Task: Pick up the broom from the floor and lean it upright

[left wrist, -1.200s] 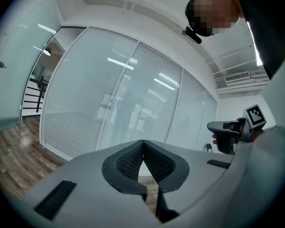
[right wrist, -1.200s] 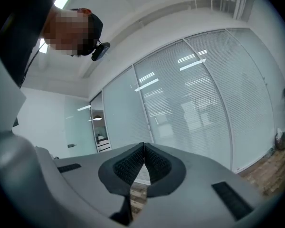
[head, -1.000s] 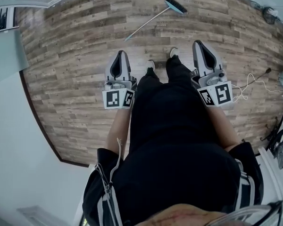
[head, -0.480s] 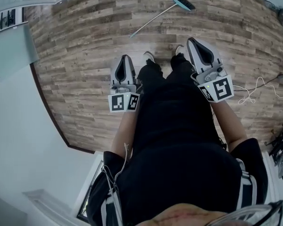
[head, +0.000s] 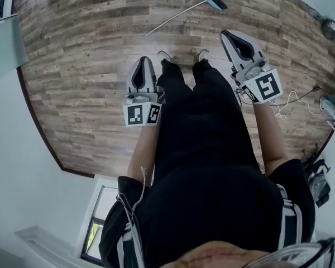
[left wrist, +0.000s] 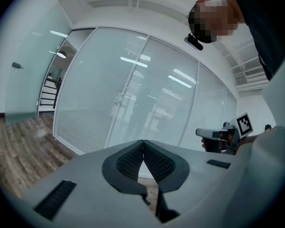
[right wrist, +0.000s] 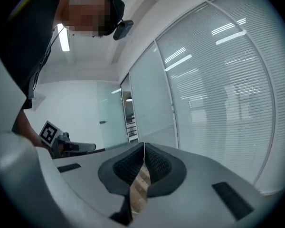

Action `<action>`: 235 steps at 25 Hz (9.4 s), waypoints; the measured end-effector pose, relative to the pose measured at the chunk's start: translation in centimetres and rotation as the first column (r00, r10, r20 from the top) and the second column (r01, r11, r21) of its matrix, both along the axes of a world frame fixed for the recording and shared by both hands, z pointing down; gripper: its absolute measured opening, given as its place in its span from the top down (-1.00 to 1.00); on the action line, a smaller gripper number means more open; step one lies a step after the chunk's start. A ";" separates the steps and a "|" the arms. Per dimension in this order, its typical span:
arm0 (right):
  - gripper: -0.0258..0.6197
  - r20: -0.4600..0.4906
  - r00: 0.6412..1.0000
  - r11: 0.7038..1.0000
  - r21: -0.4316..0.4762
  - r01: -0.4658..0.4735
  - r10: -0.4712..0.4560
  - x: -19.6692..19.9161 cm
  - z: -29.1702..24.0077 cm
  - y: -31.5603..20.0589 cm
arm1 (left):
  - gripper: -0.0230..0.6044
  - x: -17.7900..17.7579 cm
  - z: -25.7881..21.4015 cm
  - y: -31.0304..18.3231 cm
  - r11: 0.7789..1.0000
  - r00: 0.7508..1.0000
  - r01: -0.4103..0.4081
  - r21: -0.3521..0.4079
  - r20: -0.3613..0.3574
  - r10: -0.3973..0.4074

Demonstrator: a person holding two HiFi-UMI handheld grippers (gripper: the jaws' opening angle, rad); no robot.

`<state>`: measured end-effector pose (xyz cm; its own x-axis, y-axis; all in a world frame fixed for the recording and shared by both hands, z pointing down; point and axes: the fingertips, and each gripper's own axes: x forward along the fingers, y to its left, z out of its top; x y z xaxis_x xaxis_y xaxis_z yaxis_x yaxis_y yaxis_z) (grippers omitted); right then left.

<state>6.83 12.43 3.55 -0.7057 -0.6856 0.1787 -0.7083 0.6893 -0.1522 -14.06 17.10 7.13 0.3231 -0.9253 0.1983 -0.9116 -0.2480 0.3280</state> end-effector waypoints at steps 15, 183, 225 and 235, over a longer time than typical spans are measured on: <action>0.86 -0.177 0.976 0.979 -0.180 0.093 -0.126 -6.4 12.4 -5.7 | 0.87 -10.8 7.3 -2.2 0.973 0.972 0.226 -0.051 -0.056 -0.229; 0.67 -0.326 0.832 0.831 -0.190 -0.523 0.449 28.8 22.1 -4.8 | 0.87 36.2 4.7 -10.2 0.817 0.816 -0.576 0.009 0.065 0.574; 0.67 -0.389 0.706 0.581 -0.403 -0.708 0.591 54.6 40.5 -39.0 | 0.87 59.2 15.2 -47.6 0.662 0.669 -0.738 -0.134 -0.011 0.744; 0.67 -0.409 0.741 0.602 -0.433 -0.672 0.533 58.0 53.0 -42.8 | 0.87 66.6 22.4 -49.4 0.579 0.587 -0.808 -0.107 -0.062 0.808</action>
<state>64.78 -30.41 56.52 -0.0596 -0.6822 0.7288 -0.9900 -0.0533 -0.1309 52.50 -32.35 29.54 0.9273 -0.2525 0.2763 -0.3511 -0.8427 0.4082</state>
